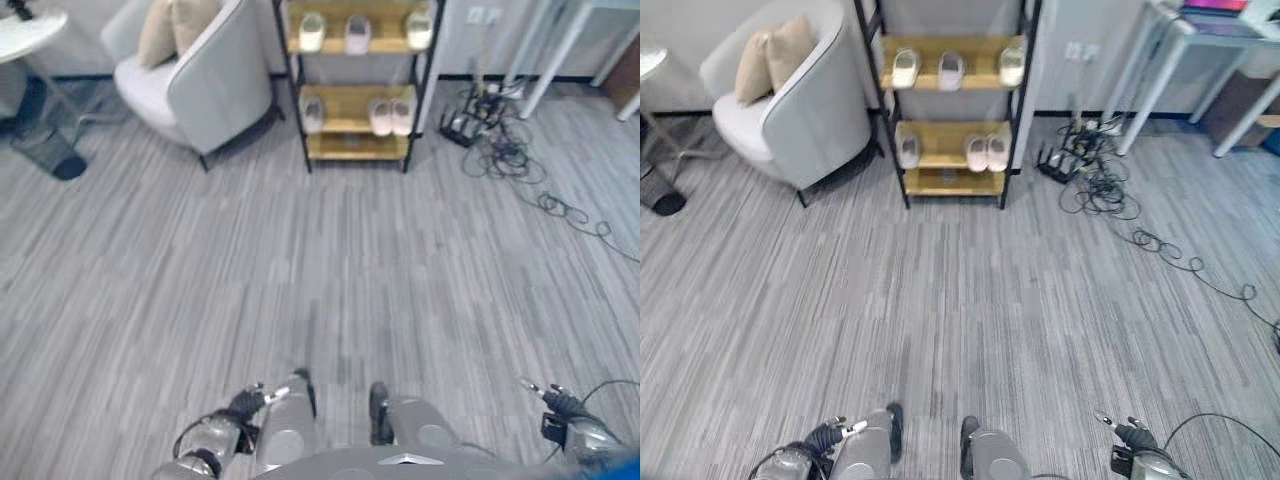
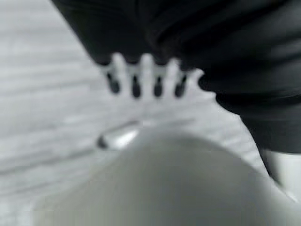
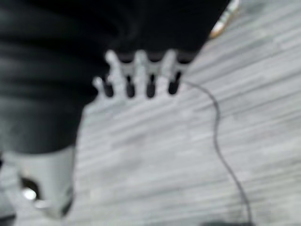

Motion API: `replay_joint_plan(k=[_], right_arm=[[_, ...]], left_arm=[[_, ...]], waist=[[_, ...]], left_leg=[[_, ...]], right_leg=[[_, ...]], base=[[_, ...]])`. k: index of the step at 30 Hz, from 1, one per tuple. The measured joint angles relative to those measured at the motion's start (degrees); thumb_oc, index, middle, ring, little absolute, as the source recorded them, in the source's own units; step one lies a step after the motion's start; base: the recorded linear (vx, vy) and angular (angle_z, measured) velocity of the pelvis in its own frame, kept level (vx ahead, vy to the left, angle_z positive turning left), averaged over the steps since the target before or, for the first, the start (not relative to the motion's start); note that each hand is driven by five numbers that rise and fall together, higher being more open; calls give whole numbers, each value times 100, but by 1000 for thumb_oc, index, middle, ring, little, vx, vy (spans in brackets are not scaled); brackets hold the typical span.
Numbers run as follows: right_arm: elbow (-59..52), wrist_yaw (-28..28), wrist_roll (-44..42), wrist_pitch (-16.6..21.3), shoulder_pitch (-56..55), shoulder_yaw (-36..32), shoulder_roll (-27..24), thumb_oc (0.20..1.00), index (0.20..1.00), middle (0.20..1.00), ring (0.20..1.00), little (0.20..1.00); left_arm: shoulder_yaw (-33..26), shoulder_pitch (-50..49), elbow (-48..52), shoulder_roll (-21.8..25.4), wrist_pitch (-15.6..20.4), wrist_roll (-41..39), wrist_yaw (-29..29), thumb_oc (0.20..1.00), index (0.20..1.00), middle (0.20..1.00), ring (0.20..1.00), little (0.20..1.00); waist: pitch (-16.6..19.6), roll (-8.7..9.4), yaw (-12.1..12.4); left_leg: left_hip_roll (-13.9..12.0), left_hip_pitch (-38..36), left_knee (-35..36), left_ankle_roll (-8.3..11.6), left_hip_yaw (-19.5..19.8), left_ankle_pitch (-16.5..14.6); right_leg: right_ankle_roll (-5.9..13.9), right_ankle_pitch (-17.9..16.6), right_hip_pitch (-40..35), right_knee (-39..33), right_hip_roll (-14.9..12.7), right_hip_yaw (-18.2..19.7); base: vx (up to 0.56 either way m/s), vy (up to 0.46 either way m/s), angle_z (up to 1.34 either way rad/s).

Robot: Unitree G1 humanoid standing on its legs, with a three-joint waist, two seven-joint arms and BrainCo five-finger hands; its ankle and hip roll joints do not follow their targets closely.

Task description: Arrange the slippers neatly on the shoe rack.

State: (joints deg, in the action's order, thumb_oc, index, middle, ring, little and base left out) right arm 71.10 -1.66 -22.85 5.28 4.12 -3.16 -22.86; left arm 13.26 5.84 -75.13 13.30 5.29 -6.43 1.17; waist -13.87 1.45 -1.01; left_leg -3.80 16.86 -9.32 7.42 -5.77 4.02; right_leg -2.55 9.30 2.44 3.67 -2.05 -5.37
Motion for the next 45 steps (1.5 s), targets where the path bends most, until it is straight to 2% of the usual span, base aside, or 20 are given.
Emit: replay_joint_plan(k=[1,5,8,9,10,12,13,18,21,24,27,28,29,30,32,34,36,38,43,45], right_arm=[[113,-122,22,36,26,150,148,1000,1000,1000,1000,1000],[-417,-173,343,13,-106,701,886,1000,1000,1000,1000,1000],[-568,-96,564,14,-319,901,890,1000,1000,1000,1000,1000],[-544,-81,633,12,-359,1019,789,1000,1000,1000,1000,1000],[-523,-92,632,-14,-400,1060,750,1000,1000,1000,1000,1000],[-638,-88,651,-14,-402,1014,839,1000,1000,1000,1000,1000],[-655,-75,653,-25,-504,956,856,1000,1000,1000,1000,1000],[-676,-44,670,-28,-562,1002,902,1000,1000,1000,1000,1000],[-537,-17,676,-50,-565,973,865,1000,1000,1000,1000,1000],[-249,-3,679,-81,-640,869,846,1000,1000,1000,1000,1000],[-48,-2,681,-122,-709,664,707,1000,1000,1000,1000,1000],[-119,-8,680,-111,-680,678,626,1000,1000,1000,1000,1000],[-236,-25,679,-104,-616,685,500,1000,1000,1000,1000,1000],[-266,-25,675,-48,-499,707,429,1000,1000,1000,1000,1000],[-162,-85,660,-48,-106,739,573,1000,1000,1000,1000,1000],[-210,-100,627,-33,-118,837,675,1000,1000,1000,1000,1000],[-329,-85,629,14,-34,963,657,1000,1000,1000,1000,1000],[-330,-82,666,9,-4,1117,628,1000,1000,1000,1000,1000],[-434,-11,935,22,16,1572,618,1000,1000,1000,1000,1000],[-306,49,1134,52,-96,1574,583,1000,1000,1000,1000,1000]], left_arm=[[-20,-39,-144,-148,27,-25,-106,1000,1000,1000,1000,1000],[-235,-335,-91,-235,-4,-105,-234,1000,1000,1000,1000,1000],[-303,-518,-409,-275,-67,8,-292,1000,1000,1000,1000,1000],[-264,-635,-496,-235,-99,46,-328,1000,1000,1000,1000,1000],[-198,-635,-456,-50,-153,46,-372,1000,1000,1000,1000,1000],[-129,-508,-230,152,-142,36,-404,1000,1000,1000,1000,1000],[-40,-421,-154,164,-140,24,-408,1000,1000,1000,1000,1000],[3,5,203,125,17,4,-414,1000,1000,1000,1000,1000],[-120,122,163,12,74,-98,-417,1000,1000,1000,1000,1000],[-2,6,127,-59,66,-82,-413,1000,1000,1000,1000,1000],[-38,-253,78,-182,98,15,-399,1000,1000,1000,1000,1000],[-26,-347,58,-167,99,31,-416,1000,1000,1000,1000,1000],[-53,-470,70,-190,88,30,-409,1000,1000,1000,1000,1000],[-171,-576,38,-216,82,13,-398,1000,1000,1000,1000,1000],[-505,-436,24,-5,129,-125,-405,1000,1000,1000,1000,1000],[-540,-535,14,108,131,-219,-407,1000,1000,1000,1000,1000],[-563,-645,-81,65,65,-283,-402,1000,1000,1000,1000,1000],[-731,-713,-291,17,4,-349,-404,1000,1000,1000,1000,1000],[-1099,-751,-450,21,-32,-373,-407,1000,1000,1000,1000,1000],[-1257,-764,-771,-99,-77,-368,-405,1000,1000,1000,1000,1000]], waist=[[22,-271,127],[-5,-278,327],[109,-52,405],[232,-166,385],[309,-53,321],[270,198,247],[292,222,150],[285,65,-45],[250,-22,-336],[223,-105,-379],[258,-133,-399],[336,-149,-251],[430,-289,-109],[428,-357,-57],[116,92,231],[51,447,359],[8,409,506],[-44,275,692],[90,209,960],[365,102,949]], left_leg=[[-135,-187,910,-15,127,12],[-81,-201,1313,-32,619,119],[450,-515,523,-423,461,-19],[364,-838,751,-572,338,16],[281,-1190,794,-870,174,-154],[406,-1369,740,-1086,-23,-325],[477,-1659,893,-1199,6,-414],[549,-2344,1210,-1167,16,-690],[675,-2682,1233,-829,163,-953],[636,-3048,996,-597,440,-1232],[513,-2217,-1786,-358,336,-1349],[430,-1764,-2801,-296,307,-1026],[292,-1294,-3617,-144,483,-590],[167,-828,-4462,-151,583,-90],[-17,405,-5569,-539,300,-354],[183,480,-3862,-608,105,-607],[262,474,-2311,-488,30,-496],[191,7,706,-438,-215,-137],[249,59,990,-608,-297,12],[554,-375,549,-1250,-428,64]], right_leg=[[-24,8,-16,371,193,-149],[-133,199,-347,547,254,512],[418,349,-608,611,-69,689],[676,369,-399,1215,42,585],[1016,529,461,3201,-32,474],[1212,-454,1515,5104,-540,33],[1142,-248,1644,5381,-900,-414],[1078,-12,1922,2716,-925,-924],[1084,-1011,1769,435,-741,-1133],[947,-1232,1319,229,-567,-955],[283,-1374,681,266,-425,-703],[-190,-1381,598,244,-297,-629],[-277,-1244,575,301,-85,-542],[-550,-1124,527,305,87,-481],[-721,-770,191,365,199,-487],[-359,-711,-27,213,196,-470],[-265,-549,-344,27,400,-475],[-28,-333,-879,-257,667,-599],[160,-3,-1717,-504,789,-413],[494,199,-1812,142,771,-484]], base=[[581,274,-1],[352,162,-28],[376,206,-60],[491,290,-79],[519,283,-71],[426,180,-31],[366,67,-18],[532,-74,-2],[524,-173,41],[438,-181,63],[247,-204,65],[269,-317,-37],[307,-278,-64],[362,-207,-61],[541,-75,-14],[399,11,-12],[557,71,-16],[564,105,-4],[431,164,-14],[401,245,-4]])
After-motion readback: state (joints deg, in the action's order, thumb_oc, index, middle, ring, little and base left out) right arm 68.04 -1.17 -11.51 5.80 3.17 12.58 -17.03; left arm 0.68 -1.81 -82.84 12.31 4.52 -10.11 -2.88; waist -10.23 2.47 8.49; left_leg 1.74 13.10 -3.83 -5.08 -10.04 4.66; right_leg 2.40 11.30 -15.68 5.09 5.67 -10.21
